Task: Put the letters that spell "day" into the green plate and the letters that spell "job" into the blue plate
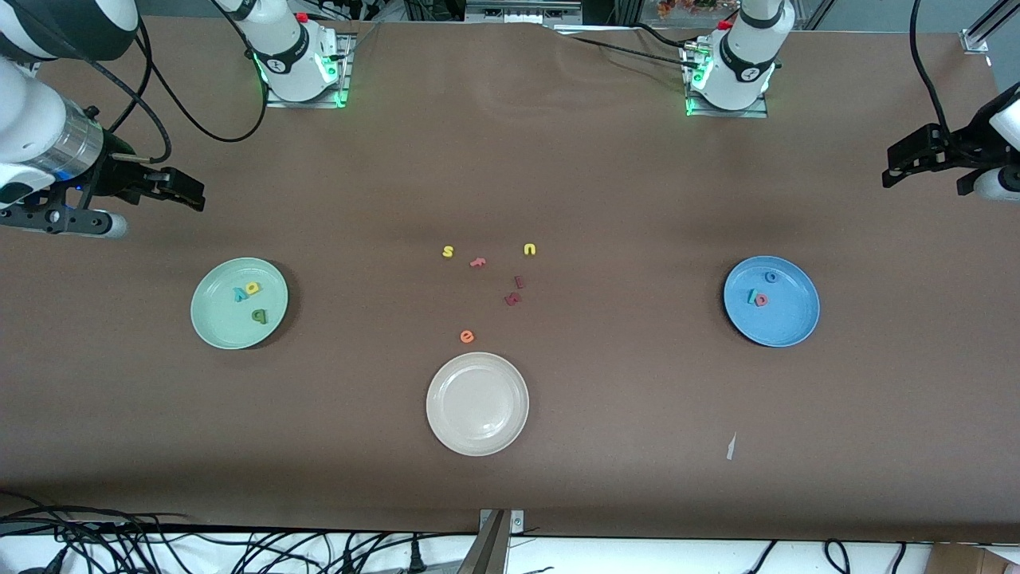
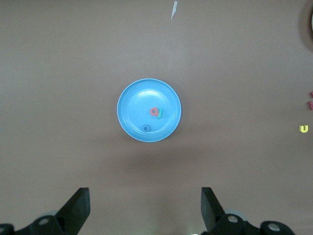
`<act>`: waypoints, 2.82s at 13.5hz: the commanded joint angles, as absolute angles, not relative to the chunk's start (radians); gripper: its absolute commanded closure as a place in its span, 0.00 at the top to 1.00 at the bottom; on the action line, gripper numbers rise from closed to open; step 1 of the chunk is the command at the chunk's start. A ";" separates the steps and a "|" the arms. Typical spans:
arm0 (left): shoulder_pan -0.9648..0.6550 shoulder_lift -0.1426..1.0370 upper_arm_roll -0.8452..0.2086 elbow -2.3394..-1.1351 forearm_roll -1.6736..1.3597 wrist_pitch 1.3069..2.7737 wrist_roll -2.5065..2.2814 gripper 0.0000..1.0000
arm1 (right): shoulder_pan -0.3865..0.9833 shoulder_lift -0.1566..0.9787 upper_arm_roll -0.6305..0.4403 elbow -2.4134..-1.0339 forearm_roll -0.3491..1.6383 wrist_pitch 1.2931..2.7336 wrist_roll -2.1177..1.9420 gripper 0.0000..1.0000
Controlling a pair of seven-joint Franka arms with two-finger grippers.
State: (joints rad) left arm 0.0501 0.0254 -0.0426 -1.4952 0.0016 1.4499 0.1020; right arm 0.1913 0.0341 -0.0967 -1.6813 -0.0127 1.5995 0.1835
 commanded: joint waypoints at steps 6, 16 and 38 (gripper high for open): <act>0.048 0.037 -0.048 -1.466 0.020 1.427 0.094 1.00 | 0.192 0.031 -0.095 -1.683 -0.025 1.598 0.195 1.00; 0.048 0.037 -0.048 -1.466 0.020 1.428 0.094 1.00 | 0.190 0.031 -0.097 -1.677 -0.025 1.614 0.195 1.00; 0.049 0.037 -0.046 -1.466 0.020 1.427 0.094 1.00 | 0.181 0.029 -0.103 -1.647 -0.020 1.663 0.195 1.00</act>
State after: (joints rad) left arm 0.0498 0.0254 -0.0431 -1.4952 0.0016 1.4485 0.1020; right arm 0.1854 0.0330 -0.1061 -1.6591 -0.0140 1.6668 0.1854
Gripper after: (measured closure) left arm 0.000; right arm 0.000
